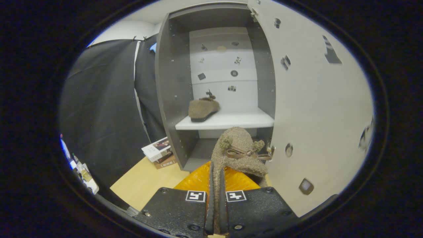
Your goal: Open the shoe cabinet door, grab the shoes and put them into the shoe cabinet, then close the shoe cabinet door.
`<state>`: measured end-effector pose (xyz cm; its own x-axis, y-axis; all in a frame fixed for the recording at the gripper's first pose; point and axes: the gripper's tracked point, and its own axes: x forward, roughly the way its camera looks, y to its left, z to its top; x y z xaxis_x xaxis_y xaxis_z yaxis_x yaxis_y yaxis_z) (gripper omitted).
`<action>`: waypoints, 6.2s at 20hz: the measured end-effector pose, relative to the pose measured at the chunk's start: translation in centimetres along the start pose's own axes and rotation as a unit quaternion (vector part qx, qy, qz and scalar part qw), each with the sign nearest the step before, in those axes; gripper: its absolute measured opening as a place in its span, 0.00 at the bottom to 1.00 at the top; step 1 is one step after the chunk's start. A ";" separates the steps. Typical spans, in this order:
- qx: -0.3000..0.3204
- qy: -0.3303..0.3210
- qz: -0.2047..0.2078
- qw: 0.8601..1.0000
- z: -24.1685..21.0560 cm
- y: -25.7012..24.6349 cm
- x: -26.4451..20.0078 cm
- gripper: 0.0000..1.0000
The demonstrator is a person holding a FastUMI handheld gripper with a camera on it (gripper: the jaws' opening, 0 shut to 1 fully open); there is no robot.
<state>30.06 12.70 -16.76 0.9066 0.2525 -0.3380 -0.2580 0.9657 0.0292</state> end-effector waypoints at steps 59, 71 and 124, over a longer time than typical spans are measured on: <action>-0.052 -0.061 -0.138 0.987 15.9 -3.8 13.4 1.00; -0.017 -0.113 -0.073 0.991 18.5 -0.3 -11.1 1.00; -0.026 -0.126 -0.048 0.991 15.0 -24.0 -20.4 0.92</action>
<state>22.78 -14.67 3.59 0.9806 0.1730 -0.0916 -0.1774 0.9832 -0.0422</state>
